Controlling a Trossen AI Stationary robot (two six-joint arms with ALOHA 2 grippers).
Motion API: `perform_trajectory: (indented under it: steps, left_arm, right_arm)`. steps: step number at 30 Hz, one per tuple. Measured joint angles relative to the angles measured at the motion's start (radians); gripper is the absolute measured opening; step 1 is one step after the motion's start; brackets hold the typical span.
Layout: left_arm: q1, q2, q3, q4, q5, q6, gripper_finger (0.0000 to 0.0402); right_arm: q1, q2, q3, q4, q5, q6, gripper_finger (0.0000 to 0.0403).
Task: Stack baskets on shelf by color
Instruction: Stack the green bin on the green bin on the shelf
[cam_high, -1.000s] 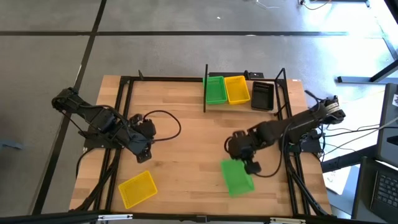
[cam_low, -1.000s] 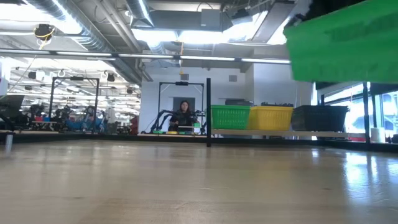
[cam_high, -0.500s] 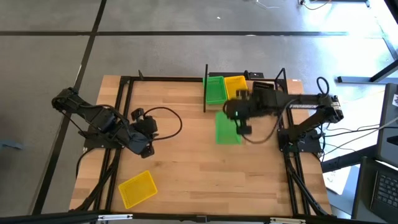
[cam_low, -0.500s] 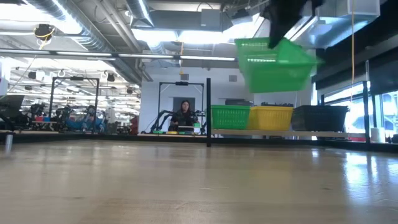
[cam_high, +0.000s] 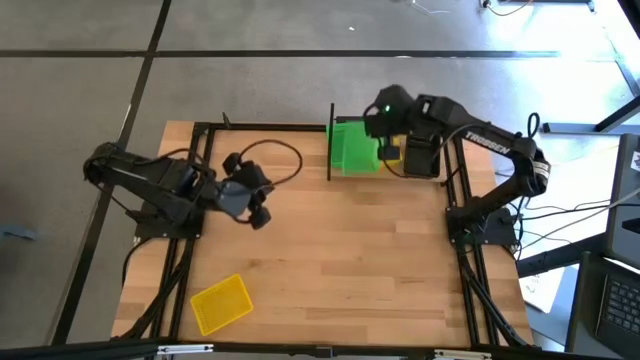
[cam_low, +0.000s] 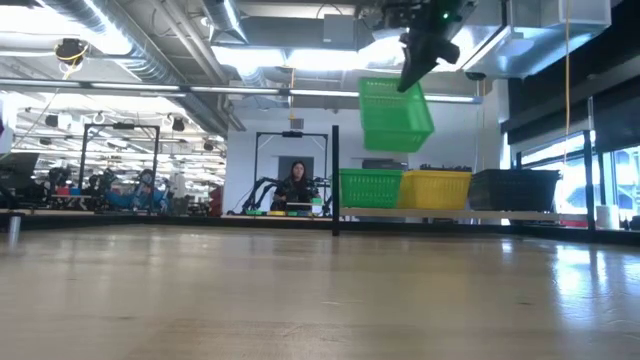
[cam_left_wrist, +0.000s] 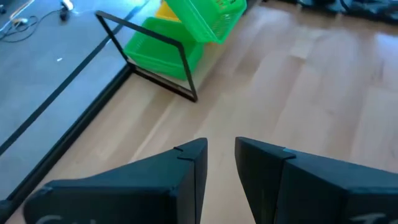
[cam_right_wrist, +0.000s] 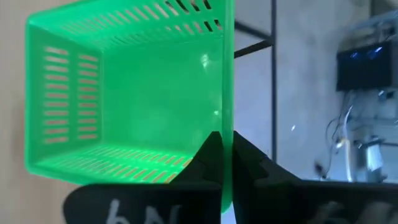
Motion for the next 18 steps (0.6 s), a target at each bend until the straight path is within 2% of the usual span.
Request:
perform_trajectory:
  steps: [5, 10, 18]
  left_arm:
    - [0.065, 0.0, 0.0, 0.028, 0.003, 0.007, 0.0074]
    - [0.109, 0.0, 0.0, 0.038, 0.003, 0.007, 0.0074]
    - [0.145, 0.0, 0.0, 0.037, 0.003, 0.007, 0.0074]
  right_arm:
    - [-0.106, 0.0, 0.0, 0.096, -0.088, -0.152, 0.0]
    - [-0.171, 0.004, -0.003, 0.15, -0.272, -0.189, 0.0]
    - [-0.198, 0.057, -0.067, 0.191, -0.285, -0.28, 0.0]
